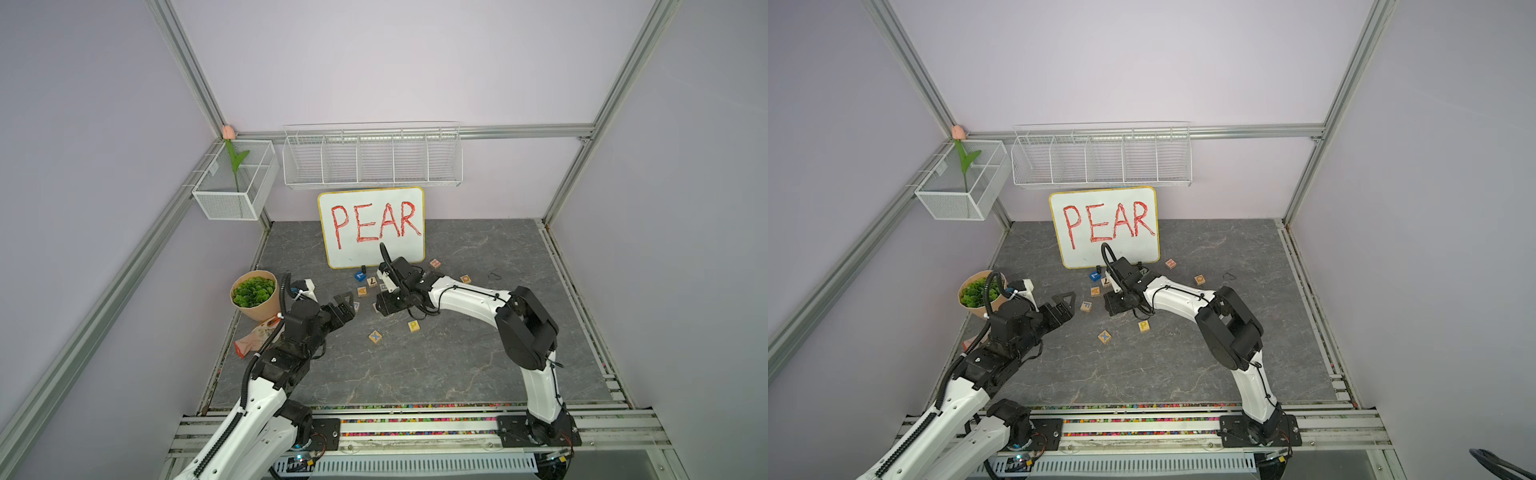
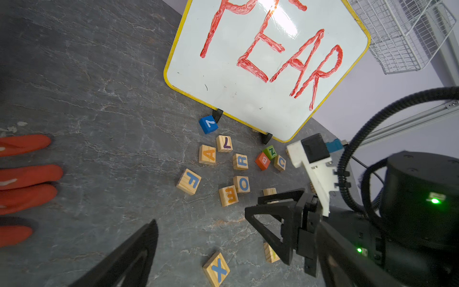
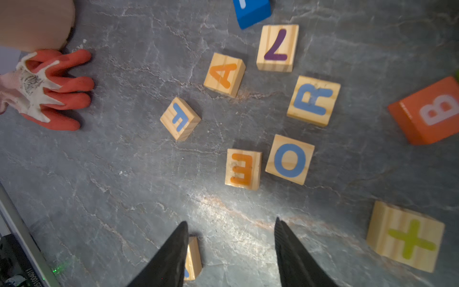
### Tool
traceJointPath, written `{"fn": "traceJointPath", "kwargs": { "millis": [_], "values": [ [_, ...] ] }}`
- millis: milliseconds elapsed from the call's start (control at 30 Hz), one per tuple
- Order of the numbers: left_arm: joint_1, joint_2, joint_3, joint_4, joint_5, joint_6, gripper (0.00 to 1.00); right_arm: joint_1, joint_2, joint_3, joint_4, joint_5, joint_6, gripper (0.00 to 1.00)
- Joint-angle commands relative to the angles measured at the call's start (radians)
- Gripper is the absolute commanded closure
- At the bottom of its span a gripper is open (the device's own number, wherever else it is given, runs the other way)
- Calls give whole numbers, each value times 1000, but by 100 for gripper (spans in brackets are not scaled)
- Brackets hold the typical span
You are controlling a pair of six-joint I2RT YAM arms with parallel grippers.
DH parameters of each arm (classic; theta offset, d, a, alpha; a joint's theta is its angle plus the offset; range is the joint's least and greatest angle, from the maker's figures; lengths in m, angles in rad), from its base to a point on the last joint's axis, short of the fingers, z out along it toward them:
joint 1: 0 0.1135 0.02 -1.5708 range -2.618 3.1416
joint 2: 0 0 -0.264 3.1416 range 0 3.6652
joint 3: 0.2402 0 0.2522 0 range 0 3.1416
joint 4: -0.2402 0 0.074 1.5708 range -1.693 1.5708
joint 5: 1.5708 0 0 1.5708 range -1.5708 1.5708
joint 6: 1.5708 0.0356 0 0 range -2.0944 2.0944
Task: Spell the uppercase word “pear” with letter blocks
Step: Adjust the letter block at the center of the board.
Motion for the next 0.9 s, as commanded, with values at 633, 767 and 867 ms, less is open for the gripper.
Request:
{"fn": "traceJointPath", "kwargs": {
  "millis": [633, 767, 867],
  "values": [
    [5, -112, -34, -73, -5, 20, 1, 35, 165, 136, -47, -49, 188, 42],
    [5, -110, -32, -78, -15, 19, 1, 36, 204, 186, -67, -22, 174, 43],
    [4, -112, -30, -81, -21, 16, 1, 36, 229, 222, -94, 24, 155, 42]
  ]
}}
